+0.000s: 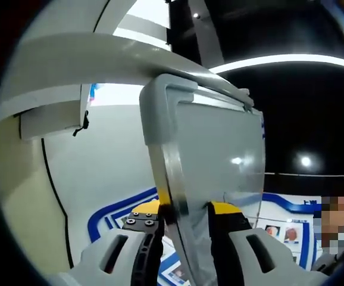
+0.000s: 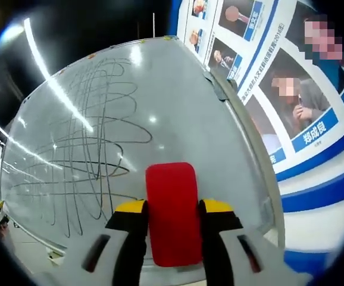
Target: Wipe the writing off the whiteboard with the eraser
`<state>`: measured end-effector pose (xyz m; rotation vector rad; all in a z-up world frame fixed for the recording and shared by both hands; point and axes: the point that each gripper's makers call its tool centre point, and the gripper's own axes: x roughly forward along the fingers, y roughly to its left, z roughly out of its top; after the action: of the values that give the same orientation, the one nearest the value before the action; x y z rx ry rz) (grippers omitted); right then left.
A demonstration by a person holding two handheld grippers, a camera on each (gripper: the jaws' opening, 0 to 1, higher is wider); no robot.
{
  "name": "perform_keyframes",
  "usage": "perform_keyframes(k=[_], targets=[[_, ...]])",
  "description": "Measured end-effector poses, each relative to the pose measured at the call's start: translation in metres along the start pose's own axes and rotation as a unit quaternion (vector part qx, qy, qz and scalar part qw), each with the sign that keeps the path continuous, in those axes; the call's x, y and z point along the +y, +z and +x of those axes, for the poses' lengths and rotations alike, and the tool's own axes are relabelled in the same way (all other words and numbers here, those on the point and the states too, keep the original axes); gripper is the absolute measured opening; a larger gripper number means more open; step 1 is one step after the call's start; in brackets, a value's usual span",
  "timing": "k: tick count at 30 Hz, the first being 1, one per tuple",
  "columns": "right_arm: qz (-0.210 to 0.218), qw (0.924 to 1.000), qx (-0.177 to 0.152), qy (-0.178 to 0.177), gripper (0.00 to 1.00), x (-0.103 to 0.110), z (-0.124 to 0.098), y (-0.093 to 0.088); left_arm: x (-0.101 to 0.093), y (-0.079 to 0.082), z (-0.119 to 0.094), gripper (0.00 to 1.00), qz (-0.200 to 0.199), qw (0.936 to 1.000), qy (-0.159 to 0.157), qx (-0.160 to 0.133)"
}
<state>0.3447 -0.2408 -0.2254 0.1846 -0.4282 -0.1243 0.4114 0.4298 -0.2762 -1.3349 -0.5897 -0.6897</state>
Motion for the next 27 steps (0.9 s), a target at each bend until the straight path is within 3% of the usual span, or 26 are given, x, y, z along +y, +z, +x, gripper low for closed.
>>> perform_keyframes(k=[5, 14, 27], targets=[[0.008, 0.9999, -0.006, 0.011, 0.33, 0.001, -0.002, 0.005, 0.000, 0.000, 0.000, 0.32, 0.000, 1.0000, 0.001, 0.002], [0.024, 0.9996, 0.002, 0.010, 0.27, -0.002, -0.002, 0.006, 0.003, 0.003, -0.001, 0.32, -0.001, 1.0000, 0.002, 0.001], [0.031, 0.9992, -0.013, -0.021, 0.27, 0.006, -0.003, 0.005, 0.002, 0.002, -0.001, 0.32, -0.001, 1.0000, 0.003, 0.001]])
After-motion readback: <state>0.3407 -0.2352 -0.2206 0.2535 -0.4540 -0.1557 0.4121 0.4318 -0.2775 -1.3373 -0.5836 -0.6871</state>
